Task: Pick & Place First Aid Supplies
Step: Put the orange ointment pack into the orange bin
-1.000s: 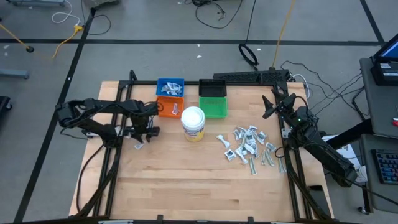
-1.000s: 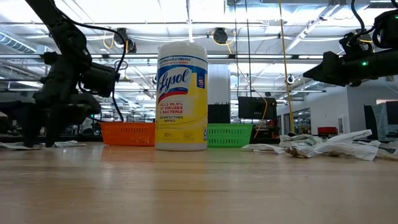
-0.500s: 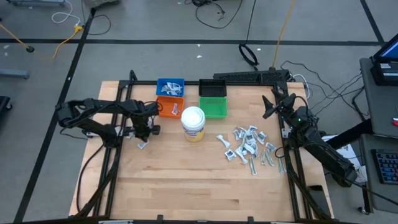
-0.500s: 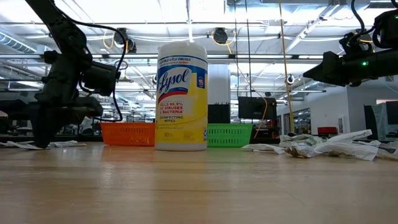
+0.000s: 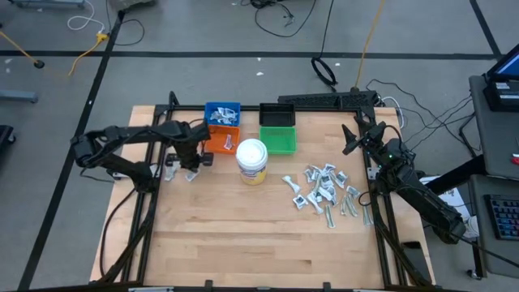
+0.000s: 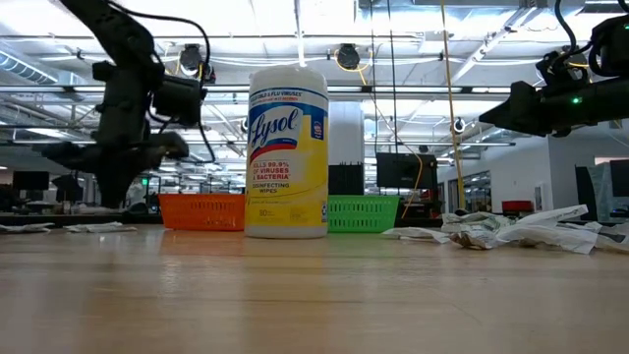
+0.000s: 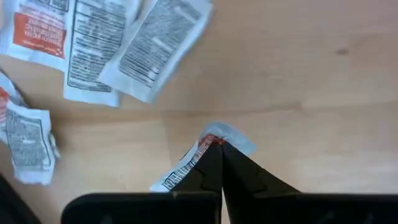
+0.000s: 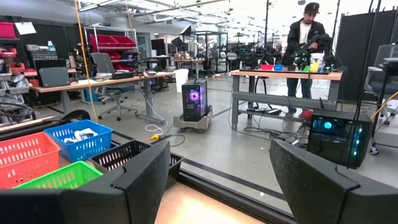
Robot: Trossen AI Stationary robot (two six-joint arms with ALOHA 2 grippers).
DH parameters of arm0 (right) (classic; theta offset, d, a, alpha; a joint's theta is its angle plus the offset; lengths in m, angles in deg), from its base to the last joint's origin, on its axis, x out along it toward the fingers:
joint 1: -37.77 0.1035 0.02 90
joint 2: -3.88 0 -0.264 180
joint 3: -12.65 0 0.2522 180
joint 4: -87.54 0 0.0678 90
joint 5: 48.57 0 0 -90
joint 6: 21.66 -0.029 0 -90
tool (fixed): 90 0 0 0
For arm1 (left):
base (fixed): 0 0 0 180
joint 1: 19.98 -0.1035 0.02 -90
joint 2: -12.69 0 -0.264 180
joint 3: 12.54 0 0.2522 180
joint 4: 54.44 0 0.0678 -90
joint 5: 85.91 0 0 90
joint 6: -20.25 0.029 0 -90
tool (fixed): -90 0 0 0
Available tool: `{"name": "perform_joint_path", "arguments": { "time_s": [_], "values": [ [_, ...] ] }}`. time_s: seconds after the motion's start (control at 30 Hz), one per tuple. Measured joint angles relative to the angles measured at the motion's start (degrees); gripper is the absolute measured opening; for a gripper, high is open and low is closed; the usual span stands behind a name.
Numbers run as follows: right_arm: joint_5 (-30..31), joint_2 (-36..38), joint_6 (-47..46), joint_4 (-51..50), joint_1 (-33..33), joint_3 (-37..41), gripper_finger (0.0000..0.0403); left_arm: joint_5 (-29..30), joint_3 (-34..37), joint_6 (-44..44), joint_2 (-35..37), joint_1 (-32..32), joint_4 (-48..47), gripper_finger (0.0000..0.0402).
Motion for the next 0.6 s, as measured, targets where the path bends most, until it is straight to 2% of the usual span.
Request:
{"name": "perform_joint_path", "arguments": {
  "time_s": [0.33, 0.6],
  "values": [
    [0.0, 0.0, 0.0, 0.0, 0.0, -0.01, 0.027, 1.28, -10.93, 5.15, -0.57, -2.19, -10.5, 0.0002],
    [0.0, 0.0, 0.0, 0.0, 0.01, 0.0, 0.0274, 3.45, -21.61, 11.59, -9.31, -5.27, -15.57, 0.0001]
  ]
}}
